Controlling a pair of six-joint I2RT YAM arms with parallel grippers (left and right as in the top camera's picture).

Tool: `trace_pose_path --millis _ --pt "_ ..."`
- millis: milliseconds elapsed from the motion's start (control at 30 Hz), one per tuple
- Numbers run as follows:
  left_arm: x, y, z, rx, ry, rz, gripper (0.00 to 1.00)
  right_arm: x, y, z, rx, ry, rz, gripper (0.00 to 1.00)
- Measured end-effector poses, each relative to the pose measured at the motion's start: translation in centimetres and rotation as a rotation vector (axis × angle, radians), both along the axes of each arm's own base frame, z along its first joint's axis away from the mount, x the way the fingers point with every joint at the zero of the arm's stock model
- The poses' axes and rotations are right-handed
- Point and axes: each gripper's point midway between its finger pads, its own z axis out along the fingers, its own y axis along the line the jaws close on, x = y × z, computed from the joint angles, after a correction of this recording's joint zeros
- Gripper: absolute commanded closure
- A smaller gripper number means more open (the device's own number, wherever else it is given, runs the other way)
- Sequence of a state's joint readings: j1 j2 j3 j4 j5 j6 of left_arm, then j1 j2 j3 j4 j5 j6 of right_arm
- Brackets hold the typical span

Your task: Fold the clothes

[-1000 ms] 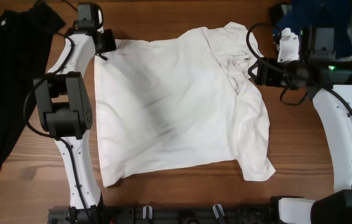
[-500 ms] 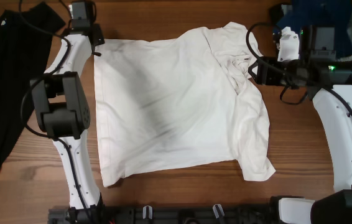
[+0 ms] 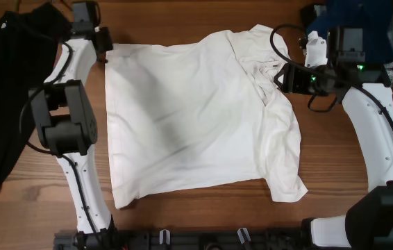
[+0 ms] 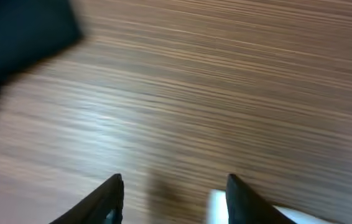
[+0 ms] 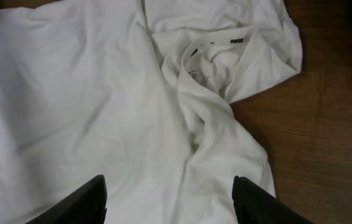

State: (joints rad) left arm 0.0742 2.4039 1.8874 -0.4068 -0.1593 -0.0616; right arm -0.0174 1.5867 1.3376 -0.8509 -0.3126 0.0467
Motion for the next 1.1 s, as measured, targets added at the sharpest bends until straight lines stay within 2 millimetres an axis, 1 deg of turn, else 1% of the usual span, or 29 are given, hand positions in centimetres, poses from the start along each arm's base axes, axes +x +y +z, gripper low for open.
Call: trace_pose_path --millis 67,133,300,500,700,733,833,900,1000,1100 --pt "0.2 -1.9 -0.1 -0.036 -0.002 -0.047 0.47 0.0 0.0 0.0 0.000 0.000 0.000 0.35" --pt "0.2 -3.0 -0.2 -0.064 0.003 -0.075 0.47 0.0 0.0 0.0 0.000 0.000 0.000 0.35" --pt "-0.4 -3.5 -0.7 -0.091 0.034 -0.091 0.49 0.0 0.0 0.0 0.000 0.000 0.000 0.35" --pt "-1.3 -4.3 -1.4 -0.115 0.081 -0.117 0.46 0.0 0.0 0.0 0.000 0.001 0.000 0.35" --pt "-1.7 -5.5 -1.7 -0.121 0.103 -0.148 0.51 0.0 0.0 0.0 0.000 0.001 0.000 0.35" --pt "-1.8 -5.6 -1.8 -0.123 0.107 -0.152 0.53 0.0 0.0 0.0 0.000 0.001 0.000 0.35" --pt "-1.9 -5.7 -2.1 -0.126 0.115 -0.154 0.67 0.0 0.0 0.0 0.000 0.001 0.000 0.35" --pt "-1.9 -5.7 -2.2 -0.122 0.117 -0.159 0.76 0.0 0.0 0.0 0.000 0.001 0.000 0.35" --pt "-1.8 -5.6 -2.3 -0.117 0.118 -0.160 0.87 0.0 0.0 0.0 0.000 0.002 0.000 0.35" --pt "-1.7 -5.5 -2.4 -0.113 0.117 -0.159 0.96 -0.1 0.0 0.0 0.000 0.005 0.000 0.35"
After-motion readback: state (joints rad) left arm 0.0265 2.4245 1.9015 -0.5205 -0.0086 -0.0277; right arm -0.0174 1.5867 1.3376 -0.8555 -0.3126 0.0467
